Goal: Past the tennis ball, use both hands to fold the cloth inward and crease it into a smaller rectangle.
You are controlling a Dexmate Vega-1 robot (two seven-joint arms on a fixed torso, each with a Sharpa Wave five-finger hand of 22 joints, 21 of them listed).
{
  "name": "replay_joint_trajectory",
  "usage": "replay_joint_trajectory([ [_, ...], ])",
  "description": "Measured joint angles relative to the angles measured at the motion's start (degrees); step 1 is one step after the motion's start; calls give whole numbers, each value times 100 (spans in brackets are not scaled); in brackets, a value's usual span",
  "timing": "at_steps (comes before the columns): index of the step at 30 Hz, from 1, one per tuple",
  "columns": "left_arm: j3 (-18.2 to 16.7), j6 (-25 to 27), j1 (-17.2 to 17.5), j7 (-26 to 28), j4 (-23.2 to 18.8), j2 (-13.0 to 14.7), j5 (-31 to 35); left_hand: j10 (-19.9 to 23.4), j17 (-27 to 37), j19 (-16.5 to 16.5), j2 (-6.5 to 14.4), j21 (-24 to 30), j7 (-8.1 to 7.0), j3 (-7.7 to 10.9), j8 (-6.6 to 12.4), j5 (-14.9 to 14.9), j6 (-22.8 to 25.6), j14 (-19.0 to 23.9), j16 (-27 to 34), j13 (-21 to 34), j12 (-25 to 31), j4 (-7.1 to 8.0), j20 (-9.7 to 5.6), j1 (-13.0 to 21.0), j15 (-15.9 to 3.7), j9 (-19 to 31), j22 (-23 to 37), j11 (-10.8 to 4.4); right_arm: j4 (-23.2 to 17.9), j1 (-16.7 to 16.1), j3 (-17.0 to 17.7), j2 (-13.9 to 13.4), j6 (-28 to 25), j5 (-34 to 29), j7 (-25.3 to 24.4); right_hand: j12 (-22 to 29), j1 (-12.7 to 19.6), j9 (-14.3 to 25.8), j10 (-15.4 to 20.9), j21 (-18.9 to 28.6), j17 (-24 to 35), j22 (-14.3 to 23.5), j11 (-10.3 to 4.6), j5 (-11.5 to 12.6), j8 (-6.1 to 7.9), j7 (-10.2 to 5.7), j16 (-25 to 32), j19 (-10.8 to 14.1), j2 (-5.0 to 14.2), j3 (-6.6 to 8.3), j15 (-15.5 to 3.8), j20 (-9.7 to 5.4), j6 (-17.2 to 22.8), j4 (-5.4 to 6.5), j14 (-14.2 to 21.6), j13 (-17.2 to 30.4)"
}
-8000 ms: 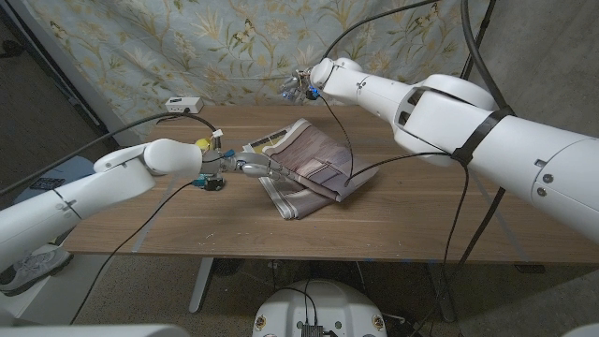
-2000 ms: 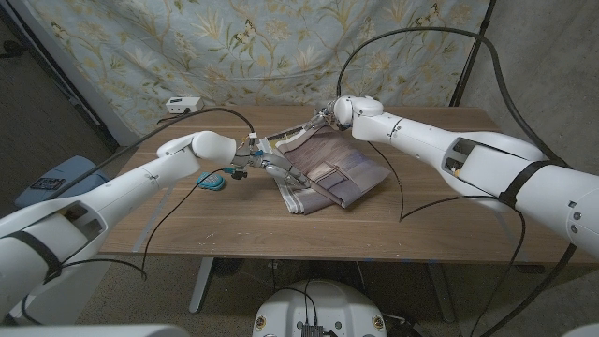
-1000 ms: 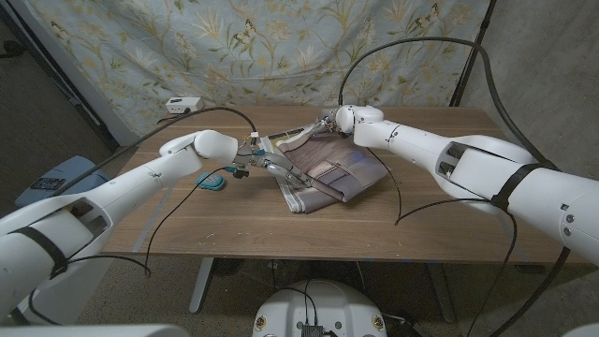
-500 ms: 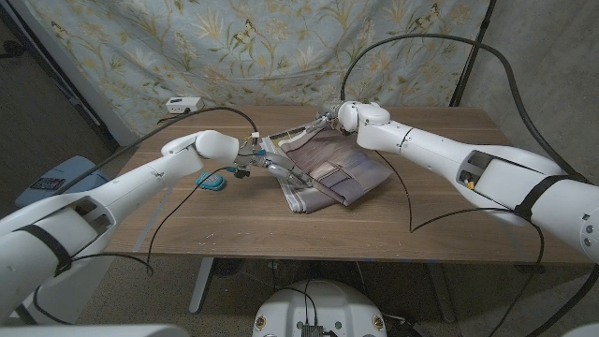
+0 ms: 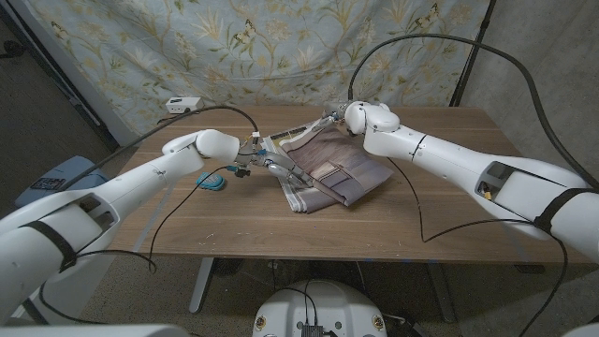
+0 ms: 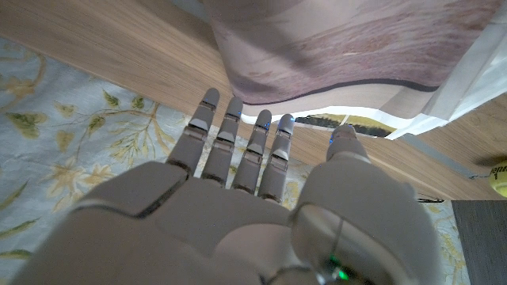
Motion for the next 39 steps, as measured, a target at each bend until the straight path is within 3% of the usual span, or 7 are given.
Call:
replay_joint_trajectory([
  [16, 6, -64, -5, 17, 53, 1, 4, 0, 0, 2, 0, -23, 0, 0, 0, 0, 0, 0, -5, -2, 0, 0, -2, 0, 0, 0, -3, 0, -832, -346, 150, -448, -495, -374, 239, 0, -75, -1, 102, 9, -35, 0, -40, 0, 0, -8, 39, 0, -31, 0, -29, 0, 54, 0, 30, -30],
  [33, -16, 16, 30, 36, -39, 30, 4, 0, 4, 1, 0, -3, 0, 0, 0, 0, 0, 0, 3, -2, 0, 1, -17, 0, 0, 0, -3, 0, -1370, -703, 234, -686, -902, -632, 456, -85, -213, -1, 132, 9, -53, 0, -10, 19, 0, 146, 39, -32, 62, -38, -54, -32, 104, 41, 5, -30],
  [39, -23, 58, 48, 39, -91, 47, 4, 0, 4, -9, 0, -3, 0, 0, 0, 0, 0, 0, 2, -2, 0, 1, -7, 0, 0, 0, -2, 0, -1474, -842, 282, -724, -960, -641, 427, -85, -370, -1, 154, 8, -52, 0, 12, 19, 0, 145, 39, -74, 129, -48, -60, -31, 104, 146, -1, -30],
])
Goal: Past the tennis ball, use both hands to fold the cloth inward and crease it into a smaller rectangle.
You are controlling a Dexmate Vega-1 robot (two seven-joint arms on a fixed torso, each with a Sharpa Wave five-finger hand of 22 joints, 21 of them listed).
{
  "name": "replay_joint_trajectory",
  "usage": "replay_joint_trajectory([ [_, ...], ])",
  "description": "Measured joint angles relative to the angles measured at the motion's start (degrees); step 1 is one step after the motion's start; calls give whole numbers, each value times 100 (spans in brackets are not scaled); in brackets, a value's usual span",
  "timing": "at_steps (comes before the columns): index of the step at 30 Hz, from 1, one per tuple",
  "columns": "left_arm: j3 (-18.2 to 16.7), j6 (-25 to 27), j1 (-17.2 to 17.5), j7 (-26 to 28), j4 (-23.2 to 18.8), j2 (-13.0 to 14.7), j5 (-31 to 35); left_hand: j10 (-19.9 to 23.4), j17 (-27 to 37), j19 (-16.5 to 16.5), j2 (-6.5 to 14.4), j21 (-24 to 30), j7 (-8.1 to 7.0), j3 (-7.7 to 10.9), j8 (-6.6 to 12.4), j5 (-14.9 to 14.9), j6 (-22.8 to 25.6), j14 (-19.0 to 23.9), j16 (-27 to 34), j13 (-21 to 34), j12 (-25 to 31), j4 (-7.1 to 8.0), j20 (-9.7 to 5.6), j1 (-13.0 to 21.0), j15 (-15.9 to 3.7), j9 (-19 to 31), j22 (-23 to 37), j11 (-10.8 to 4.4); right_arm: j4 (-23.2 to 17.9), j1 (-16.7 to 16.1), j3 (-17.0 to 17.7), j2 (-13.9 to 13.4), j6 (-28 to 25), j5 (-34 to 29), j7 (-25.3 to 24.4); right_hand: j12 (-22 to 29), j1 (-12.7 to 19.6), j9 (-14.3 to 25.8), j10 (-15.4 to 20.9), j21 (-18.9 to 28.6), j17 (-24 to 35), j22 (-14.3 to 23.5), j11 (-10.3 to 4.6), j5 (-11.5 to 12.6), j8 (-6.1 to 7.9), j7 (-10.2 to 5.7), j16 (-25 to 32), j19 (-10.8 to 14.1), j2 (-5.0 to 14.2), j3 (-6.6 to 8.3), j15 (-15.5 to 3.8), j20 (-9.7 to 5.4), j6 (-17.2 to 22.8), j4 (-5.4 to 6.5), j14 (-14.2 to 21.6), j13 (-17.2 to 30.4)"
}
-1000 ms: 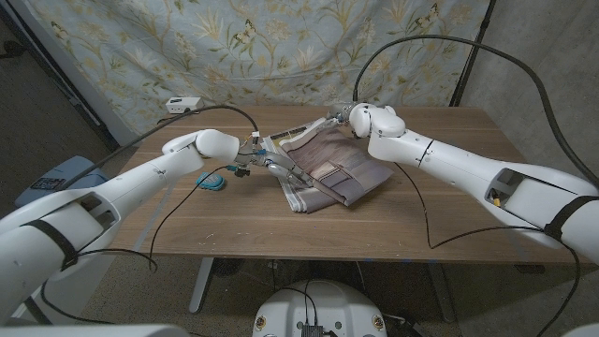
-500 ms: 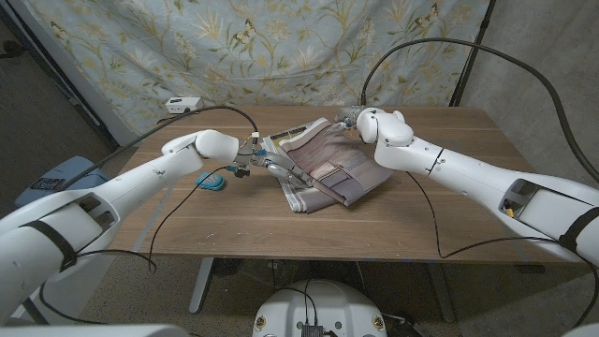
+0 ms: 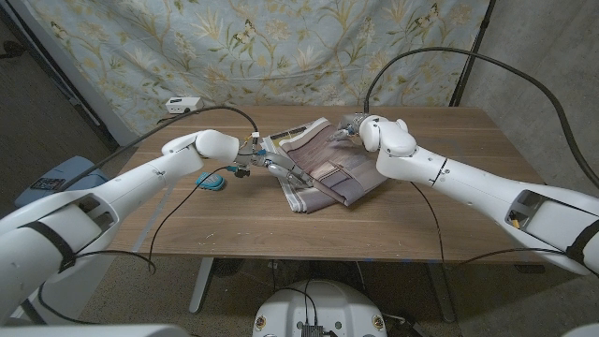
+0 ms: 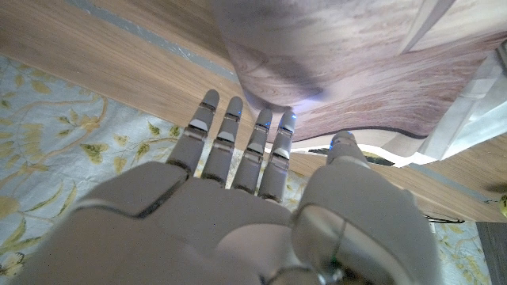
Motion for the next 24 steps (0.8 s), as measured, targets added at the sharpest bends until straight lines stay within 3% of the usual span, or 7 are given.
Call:
replay_joint_trajectory([
  [9, -26, 108, 56, 7, -151, 51, 2, 0, -4, -24, 0, -2, 0, 0, 0, 0, 0, 0, -2, -1, 0, 0, 24, 0, 0, 0, 1, 0, -9, -282, 137, -62, 186, 130, -317, -49, -348, -1, 18, 0, -11, 0, 21, 0, 0, 0, 40, -30, 77, -102, -22, -10, 0, 211, -22, 12],
  [24, -57, 292, 105, -23, -357, 116, 5, 0, -4, -44, 0, -39, 0, 0, 0, 0, 0, 0, -6, -2, 0, 0, 44, 0, 1, 0, 0, 0, 594, -620, 384, 51, 896, 598, -913, -76, -579, -6, 73, 21, -35, 2, 9, 0, -1, 15, 50, -29, 67, -173, -75, -10, 45, 329, 13, 30],
])
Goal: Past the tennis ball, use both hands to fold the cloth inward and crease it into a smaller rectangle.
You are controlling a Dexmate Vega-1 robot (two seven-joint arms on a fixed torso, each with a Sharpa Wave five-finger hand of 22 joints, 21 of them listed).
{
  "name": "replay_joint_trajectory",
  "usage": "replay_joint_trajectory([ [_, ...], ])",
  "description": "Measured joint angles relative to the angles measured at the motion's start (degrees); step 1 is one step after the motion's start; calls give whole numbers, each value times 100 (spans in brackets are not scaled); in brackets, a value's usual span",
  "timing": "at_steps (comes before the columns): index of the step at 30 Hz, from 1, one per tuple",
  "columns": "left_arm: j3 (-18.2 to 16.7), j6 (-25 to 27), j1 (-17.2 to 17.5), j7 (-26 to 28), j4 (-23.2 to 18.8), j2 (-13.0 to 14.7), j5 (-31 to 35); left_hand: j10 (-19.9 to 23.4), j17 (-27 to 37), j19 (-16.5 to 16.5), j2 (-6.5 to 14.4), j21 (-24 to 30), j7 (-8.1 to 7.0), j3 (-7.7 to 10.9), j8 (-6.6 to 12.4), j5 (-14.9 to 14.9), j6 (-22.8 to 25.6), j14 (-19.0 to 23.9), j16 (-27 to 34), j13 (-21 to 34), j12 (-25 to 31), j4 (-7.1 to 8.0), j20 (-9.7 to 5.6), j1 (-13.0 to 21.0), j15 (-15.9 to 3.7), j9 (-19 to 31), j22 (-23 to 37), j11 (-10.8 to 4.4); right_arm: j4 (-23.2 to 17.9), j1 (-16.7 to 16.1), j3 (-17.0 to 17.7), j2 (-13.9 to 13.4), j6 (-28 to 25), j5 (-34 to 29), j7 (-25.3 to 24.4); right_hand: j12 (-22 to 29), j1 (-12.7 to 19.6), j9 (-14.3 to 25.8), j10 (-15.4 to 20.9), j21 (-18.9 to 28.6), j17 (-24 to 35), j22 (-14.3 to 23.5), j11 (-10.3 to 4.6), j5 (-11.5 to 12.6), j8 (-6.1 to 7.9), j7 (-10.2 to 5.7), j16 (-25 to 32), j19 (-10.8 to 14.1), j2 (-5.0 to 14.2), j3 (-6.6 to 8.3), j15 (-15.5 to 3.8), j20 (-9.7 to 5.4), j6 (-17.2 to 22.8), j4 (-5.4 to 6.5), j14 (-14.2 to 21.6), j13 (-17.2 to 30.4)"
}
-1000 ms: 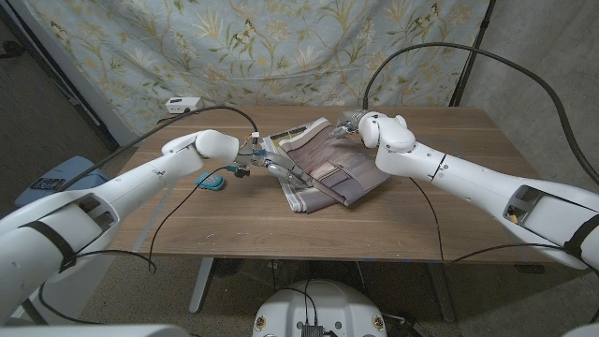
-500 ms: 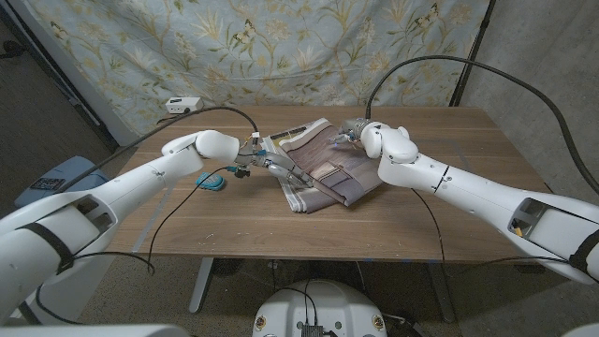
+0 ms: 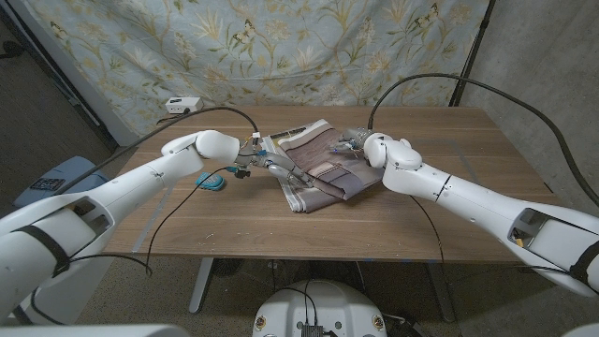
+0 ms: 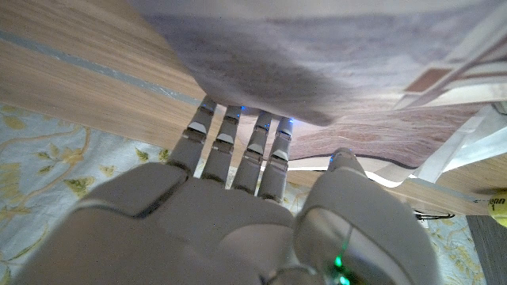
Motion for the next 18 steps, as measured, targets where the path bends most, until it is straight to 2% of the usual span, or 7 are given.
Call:
replay_joint_trajectory([
  [10, 19, -60, -74, -68, 107, -50, 1, 0, 5, 25, 0, 66, 0, 0, 0, 0, 0, 20, 8, 0, 0, 0, -24, 0, 20, 0, 1, 0, 391, -88, 21, 159, 379, 166, -359, 0, -76, 3, 50, -1, -17, 1, -10, 0, 1, -7, 38, 23, 30, -24, -42, -22, 7, 23, 42, 1],
  [18, 53, -203, -152, -85, 286, -124, 2, 0, 10, 36, 0, 60, 0, 0, 0, 0, 0, 20, 18, 0, -20, 0, -36, 0, 20, 0, 22, 0, 382, -137, 38, 163, 451, 207, -471, -1, -106, 1, 93, -1, -35, -2, 8, 22, 32, -37, 32, 22, 0, -24, -70, -22, 37, 23, 70, -6],
])
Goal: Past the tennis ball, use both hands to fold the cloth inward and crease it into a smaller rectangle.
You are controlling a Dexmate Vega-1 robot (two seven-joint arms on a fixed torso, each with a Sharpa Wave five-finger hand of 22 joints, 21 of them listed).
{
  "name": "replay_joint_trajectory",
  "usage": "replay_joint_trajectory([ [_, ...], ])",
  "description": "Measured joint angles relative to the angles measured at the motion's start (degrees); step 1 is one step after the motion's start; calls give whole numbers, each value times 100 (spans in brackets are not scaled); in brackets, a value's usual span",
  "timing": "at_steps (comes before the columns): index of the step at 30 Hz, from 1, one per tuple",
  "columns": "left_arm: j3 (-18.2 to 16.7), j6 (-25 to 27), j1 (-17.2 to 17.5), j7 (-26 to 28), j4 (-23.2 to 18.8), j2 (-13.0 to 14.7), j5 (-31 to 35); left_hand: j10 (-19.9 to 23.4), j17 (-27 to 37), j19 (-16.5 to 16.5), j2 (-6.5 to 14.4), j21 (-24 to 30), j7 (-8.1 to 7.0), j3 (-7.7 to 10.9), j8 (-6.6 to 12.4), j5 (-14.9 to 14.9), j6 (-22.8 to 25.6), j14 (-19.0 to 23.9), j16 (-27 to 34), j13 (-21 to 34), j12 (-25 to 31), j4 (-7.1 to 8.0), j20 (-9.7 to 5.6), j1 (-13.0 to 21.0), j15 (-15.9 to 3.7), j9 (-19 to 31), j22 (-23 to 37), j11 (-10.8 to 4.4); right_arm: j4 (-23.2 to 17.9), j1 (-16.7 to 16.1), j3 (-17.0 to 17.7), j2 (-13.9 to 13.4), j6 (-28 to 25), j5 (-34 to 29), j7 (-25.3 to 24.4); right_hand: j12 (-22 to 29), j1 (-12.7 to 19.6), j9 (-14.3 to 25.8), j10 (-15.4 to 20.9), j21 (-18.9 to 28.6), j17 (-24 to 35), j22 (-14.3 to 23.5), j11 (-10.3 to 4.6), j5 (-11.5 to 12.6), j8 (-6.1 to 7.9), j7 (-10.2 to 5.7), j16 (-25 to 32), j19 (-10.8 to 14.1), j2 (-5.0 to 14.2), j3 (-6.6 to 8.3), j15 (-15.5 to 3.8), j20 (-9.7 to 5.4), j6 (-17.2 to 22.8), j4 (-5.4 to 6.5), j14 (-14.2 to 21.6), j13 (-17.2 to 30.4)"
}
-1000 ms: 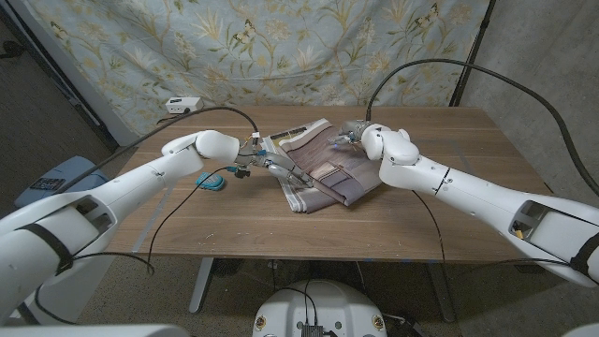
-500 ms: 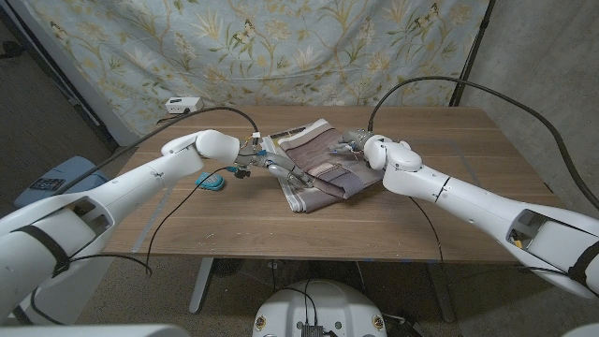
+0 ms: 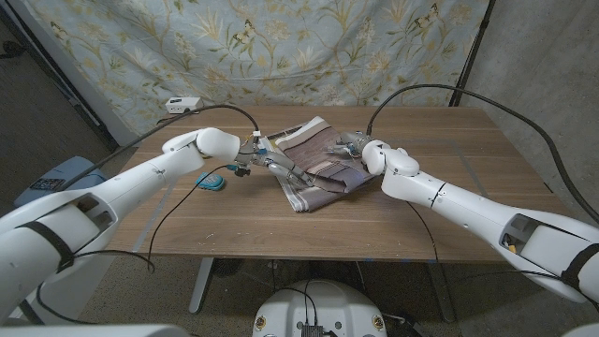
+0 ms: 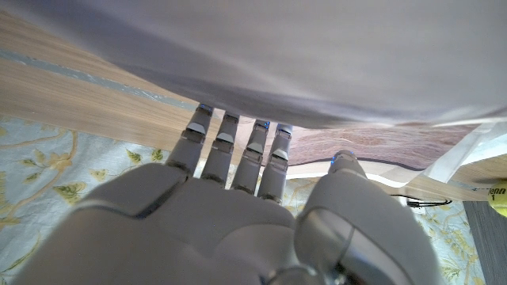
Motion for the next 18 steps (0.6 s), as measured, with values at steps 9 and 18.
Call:
replay_joint_trajectory([
  [9, 33, -124, -51, 8, 170, -78, 0, 0, 2, 18, 0, -11, 0, 0, 0, 0, 0, 0, 17, 0, 0, 0, -19, 0, 0, 0, -16, 0, -442, -30, 10, -129, -155, -73, 139, -15, 0, -1, 19, 2, -28, -6, -19, 0, 0, 0, 1, -1, 0, 0, -1, 1, 0, 0, 2, -2],
  [18, 71, -232, -80, 50, 297, -155, -13, 0, -13, 17, 0, -57, 0, 0, 0, 0, 0, -2, 9, 0, 0, 0, -17, 0, -2, 0, -26, 0, -1028, -83, 91, -274, -409, -167, 339, -14, 0, 1, 20, 20, -63, 9, -20, 0, 1, 0, 6, 1, 0, 25, 54, 0, 0, -25, -12, 0],
])
